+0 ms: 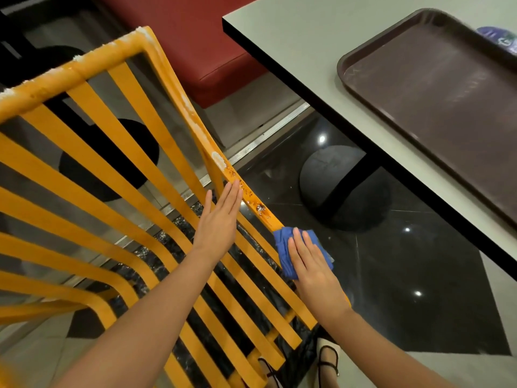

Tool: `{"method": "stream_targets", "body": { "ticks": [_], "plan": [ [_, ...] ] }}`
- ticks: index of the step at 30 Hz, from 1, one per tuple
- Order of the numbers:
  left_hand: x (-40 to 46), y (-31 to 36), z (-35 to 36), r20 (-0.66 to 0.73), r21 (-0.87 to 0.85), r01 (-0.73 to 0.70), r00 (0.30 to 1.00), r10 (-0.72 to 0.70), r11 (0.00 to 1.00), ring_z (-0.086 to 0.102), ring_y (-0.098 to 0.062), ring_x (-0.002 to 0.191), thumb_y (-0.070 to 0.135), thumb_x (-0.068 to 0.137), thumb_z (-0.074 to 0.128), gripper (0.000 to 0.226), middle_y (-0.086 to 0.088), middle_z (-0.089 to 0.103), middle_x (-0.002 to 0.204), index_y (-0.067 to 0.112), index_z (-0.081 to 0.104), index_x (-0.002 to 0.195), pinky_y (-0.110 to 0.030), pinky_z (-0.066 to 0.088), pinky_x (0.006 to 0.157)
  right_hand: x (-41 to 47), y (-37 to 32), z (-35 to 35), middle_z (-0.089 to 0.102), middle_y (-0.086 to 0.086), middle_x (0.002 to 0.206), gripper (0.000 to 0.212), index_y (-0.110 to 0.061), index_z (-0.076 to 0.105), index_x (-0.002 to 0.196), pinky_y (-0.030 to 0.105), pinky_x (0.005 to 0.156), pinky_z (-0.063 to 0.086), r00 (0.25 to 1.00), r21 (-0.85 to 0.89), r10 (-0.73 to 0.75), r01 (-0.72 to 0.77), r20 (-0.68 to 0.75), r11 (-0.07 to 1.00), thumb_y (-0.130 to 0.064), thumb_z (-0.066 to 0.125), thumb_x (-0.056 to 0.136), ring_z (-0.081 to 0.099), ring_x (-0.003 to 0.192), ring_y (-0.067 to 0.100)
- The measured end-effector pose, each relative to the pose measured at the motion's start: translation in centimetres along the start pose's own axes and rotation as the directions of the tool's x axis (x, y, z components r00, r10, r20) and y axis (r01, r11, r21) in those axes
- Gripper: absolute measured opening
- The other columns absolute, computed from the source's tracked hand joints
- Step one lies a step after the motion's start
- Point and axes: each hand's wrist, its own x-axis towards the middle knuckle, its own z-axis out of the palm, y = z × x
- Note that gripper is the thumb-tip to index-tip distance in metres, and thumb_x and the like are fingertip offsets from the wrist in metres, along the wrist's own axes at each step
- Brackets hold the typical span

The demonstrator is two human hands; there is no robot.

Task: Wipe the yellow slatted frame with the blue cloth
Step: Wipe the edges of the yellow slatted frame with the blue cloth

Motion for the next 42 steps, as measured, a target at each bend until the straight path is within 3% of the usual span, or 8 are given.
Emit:
{"method": "stream_targets", "body": {
  "ticks": [5,11,16,20,25,30,37,42],
  "plan": [
    [0.0,0.0,-0.3,-0.001,-0.024,0.002,1.000,-0.002,1.000,-0.011,-0.020,0.143,0.013,0.095,0.038,0.066,-0.006,-0.011,0.156,0.012,-0.002,0.147,-0.042,-0.007,0.112,3.7,-2.1,0.1,0.045,0.018,0.142,0.085,0.000,0.042,0.136,0.042,0.106,0.033,0.999,0.100,0.035,-0.037,0.014,0.994,-0.038,0.079,0.070,0.042,0.132,0.034],
    [0.2,0.1,-0.8,0.007,-0.017,-0.001,1.000,0.001,1.000,-0.010,-0.021,0.143,0.011,0.094,0.039,0.066,-0.005,-0.009,0.157,0.012,0.001,0.148,-0.042,-0.007,0.113,5.8,-2.3,-0.2,0.010,0.011,0.157,0.074,-0.006,0.019,0.147,0.039,0.114,0.006,0.997,0.191,-0.034,0.021,0.064,0.981,-0.052,0.035,0.092,0.006,0.145,0.026],
    [0.0,0.5,-0.7,-0.005,-0.032,0.024,1.000,-0.024,0.999,-0.010,-0.021,0.143,0.014,0.094,0.041,0.068,-0.006,-0.010,0.156,0.011,0.000,0.148,-0.042,-0.006,0.114,3.4,-1.5,0.2,0.044,0.015,0.143,0.071,-0.004,0.044,0.136,0.046,0.100,0.042,0.998,0.015,0.014,-0.015,0.067,1.000,-0.054,0.043,0.085,0.042,0.132,0.032],
    [0.0,0.3,-0.9,0.003,-0.025,0.008,1.000,-0.008,1.000,-0.010,-0.022,0.143,0.014,0.095,0.040,0.066,-0.006,-0.009,0.157,0.011,0.000,0.148,-0.041,-0.007,0.114,5.2,-2.9,0.3,0.048,0.019,0.140,0.090,-0.002,0.047,0.133,0.048,0.097,0.044,0.999,0.016,0.041,-0.042,0.035,0.999,-0.036,0.085,0.060,0.047,0.127,0.036],
    [0.1,0.3,-0.8,0.001,-0.034,0.013,1.000,-0.013,0.999,-0.010,-0.021,0.143,0.013,0.095,0.039,0.065,-0.006,-0.009,0.157,0.011,0.001,0.148,-0.041,-0.007,0.113,5.7,-2.7,-0.6,0.021,0.019,0.152,0.091,-0.002,0.020,0.143,0.043,0.111,0.022,1.000,0.049,0.003,-0.005,0.030,0.999,0.012,0.069,0.068,0.016,0.140,0.032],
    [0.0,0.3,-0.8,-0.016,-0.055,0.011,1.000,-0.012,0.998,-0.010,-0.022,0.143,0.012,0.095,0.041,0.066,-0.007,-0.009,0.157,0.011,0.002,0.148,-0.042,-0.005,0.114,1.8,-1.2,-0.9,0.053,0.023,0.133,0.095,0.004,0.050,0.128,0.045,0.097,0.039,0.999,0.033,0.005,-0.006,0.044,0.999,0.010,0.083,0.040,0.048,0.124,0.036],
    [0.3,-0.3,-0.7,-0.018,-0.074,-0.018,1.000,0.017,0.997,-0.009,-0.023,0.143,0.008,0.094,0.040,0.065,-0.003,-0.004,0.157,0.014,0.005,0.148,-0.040,-0.008,0.113,9.4,-4.2,-2.1,-0.011,0.014,0.156,0.074,-0.006,-0.004,0.148,0.039,0.118,-0.002,0.995,0.164,-0.070,0.057,0.076,0.985,0.009,0.040,0.090,-0.011,0.145,0.032],
    [0.2,-0.3,-0.4,-0.025,-0.078,-0.012,1.000,0.010,0.997,-0.008,-0.025,0.143,0.008,0.092,0.043,0.068,-0.003,-0.005,0.157,0.014,0.005,0.148,-0.043,-0.003,0.115,4.5,-2.3,-1.4,0.043,0.023,0.141,0.091,0.003,0.043,0.135,0.046,0.103,0.033,0.995,0.092,-0.023,0.014,0.099,0.996,0.012,0.078,0.051,0.042,0.130,0.038]
  ]
}}
